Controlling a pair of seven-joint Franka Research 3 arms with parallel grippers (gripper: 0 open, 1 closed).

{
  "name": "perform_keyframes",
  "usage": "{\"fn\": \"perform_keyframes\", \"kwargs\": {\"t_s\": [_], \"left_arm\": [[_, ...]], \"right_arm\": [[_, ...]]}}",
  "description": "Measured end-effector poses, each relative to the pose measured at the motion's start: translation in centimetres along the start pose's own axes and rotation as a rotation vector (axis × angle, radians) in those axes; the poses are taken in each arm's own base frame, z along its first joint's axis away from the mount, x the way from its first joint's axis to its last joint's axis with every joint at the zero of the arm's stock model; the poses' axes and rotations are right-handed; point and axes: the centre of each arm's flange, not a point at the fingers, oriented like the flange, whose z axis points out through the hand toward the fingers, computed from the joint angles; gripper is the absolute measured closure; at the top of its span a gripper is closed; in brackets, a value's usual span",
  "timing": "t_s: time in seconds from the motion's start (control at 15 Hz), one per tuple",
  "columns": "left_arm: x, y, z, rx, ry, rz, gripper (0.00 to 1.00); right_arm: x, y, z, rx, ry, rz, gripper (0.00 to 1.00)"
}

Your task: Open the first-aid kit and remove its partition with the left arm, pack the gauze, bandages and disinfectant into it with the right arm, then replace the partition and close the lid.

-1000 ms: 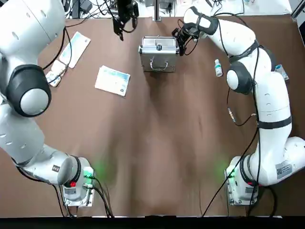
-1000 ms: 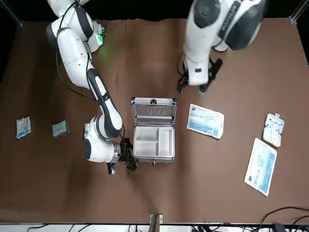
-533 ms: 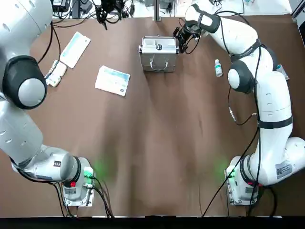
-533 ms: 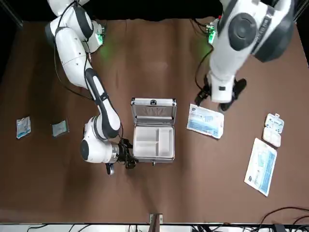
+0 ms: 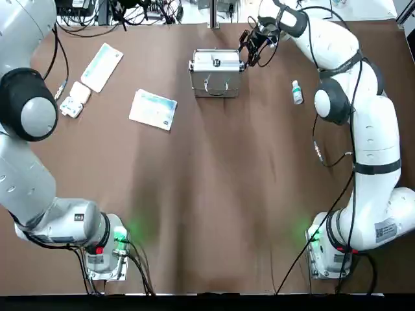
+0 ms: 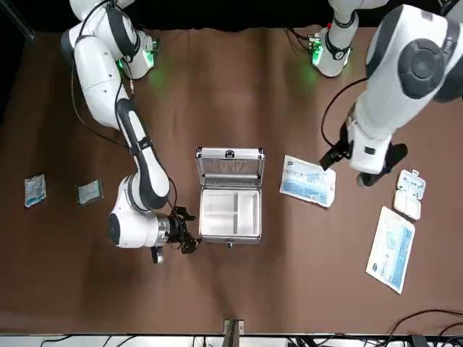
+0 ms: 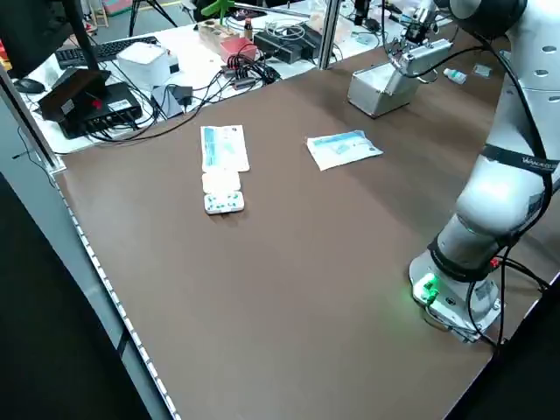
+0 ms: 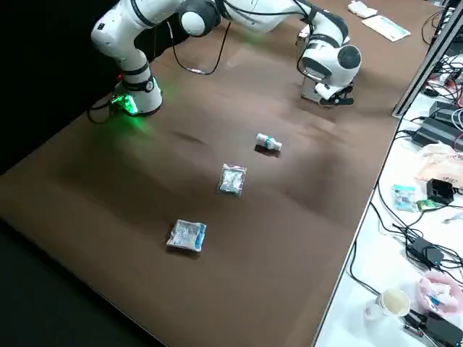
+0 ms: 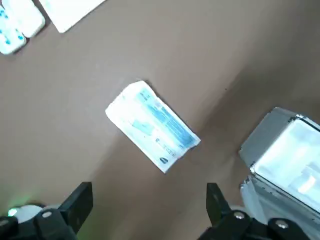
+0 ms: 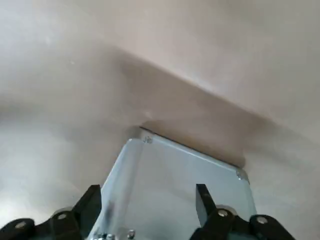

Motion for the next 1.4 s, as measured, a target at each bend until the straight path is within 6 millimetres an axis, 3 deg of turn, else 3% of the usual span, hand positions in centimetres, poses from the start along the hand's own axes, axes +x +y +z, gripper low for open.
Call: {"fn": "perform_keyframes", "kwargs": {"t_s": [0.4, 0.73, 1.13, 1.2, 1.27, 1.4], "left_arm": [[3.6, -5.3, -3.1, -0.017, 0.055, 0.134, 0.00], [4.9, -8.7, -5.1, -0.028, 0.080, 0.226, 0.00], [6.4, -10.7, -4.9, -0.001, 0.080, 0.383, 0.00], [6.5, -11.0, -5.0, 0.001, 0.082, 0.417, 0.00], [6.6, -11.4, -5.2, 0.003, 0.085, 0.464, 0.00], [6.1, -10.7, -5.4, 0.001, 0.092, 0.490, 0.00]], "right_arm": [[1.5, 1.0, -2.7, -0.090, 0.032, -0.075, 0.15], [2.9, 1.9, -8.0, -0.141, 0.045, -0.168, 0.15], [2.6, 3.0, -15.6, -0.274, 0.164, -0.402, 0.13], [2.5, 3.2, -17.3, -0.300, 0.216, -0.469, 0.13], [1.7, 3.4, -21.0, -0.344, 0.298, -0.594, 0.13], [1.0, 4.3, -24.6, -0.379, 0.303, -0.695, 0.12]]}}
